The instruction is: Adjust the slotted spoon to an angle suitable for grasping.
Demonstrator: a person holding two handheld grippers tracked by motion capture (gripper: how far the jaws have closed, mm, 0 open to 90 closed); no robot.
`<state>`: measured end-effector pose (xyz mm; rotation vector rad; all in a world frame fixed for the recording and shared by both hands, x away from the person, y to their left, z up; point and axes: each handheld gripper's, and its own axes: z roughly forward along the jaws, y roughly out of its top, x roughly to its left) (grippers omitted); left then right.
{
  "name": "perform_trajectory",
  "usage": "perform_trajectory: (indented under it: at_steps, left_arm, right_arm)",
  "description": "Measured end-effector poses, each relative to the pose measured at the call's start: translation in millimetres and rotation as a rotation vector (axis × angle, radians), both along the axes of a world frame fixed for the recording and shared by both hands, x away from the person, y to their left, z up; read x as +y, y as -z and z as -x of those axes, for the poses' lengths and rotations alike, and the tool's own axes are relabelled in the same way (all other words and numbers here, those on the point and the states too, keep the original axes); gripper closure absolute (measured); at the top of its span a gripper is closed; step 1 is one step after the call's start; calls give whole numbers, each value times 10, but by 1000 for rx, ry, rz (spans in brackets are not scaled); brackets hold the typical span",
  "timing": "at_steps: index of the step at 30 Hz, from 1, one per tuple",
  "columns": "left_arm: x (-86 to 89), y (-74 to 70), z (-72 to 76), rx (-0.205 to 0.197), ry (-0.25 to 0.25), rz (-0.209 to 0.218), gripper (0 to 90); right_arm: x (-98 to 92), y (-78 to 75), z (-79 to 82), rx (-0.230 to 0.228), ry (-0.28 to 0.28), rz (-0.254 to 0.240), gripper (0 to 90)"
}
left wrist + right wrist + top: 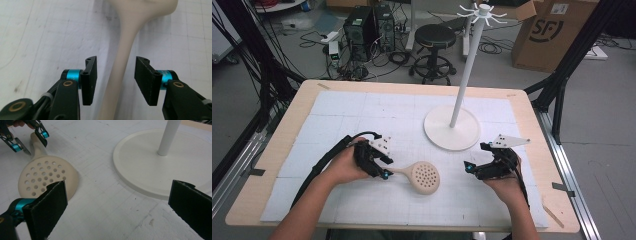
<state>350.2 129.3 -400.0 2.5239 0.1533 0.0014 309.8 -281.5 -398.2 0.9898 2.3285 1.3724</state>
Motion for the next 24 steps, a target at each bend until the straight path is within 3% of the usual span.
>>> perform_trajectory:
  at_steps: [6, 13, 14, 18, 24]
  left_arm:
    - [245, 32, -6, 15, -55, 5, 539]
    - [167, 81, 25, 9, -21, -18, 583]
    - [129, 114, 26, 7, -9, -37, 603]
    - [102, 117, 27, -10, 7, -34, 689]
    - [59, 119, 55, -36, 27, -35, 709]
  right_arm:
    - [-3, 5, -5, 0, 2, 2, 8]
    - [4, 10, -6, 3, 2, 8, 8]
    - [-7, 5, -3, 4, 7, 3, 8]
    - [-29, 2, -4, 3, 10, -4, 8]
    - [-25, 4, -11, -1, 8, -6, 8]
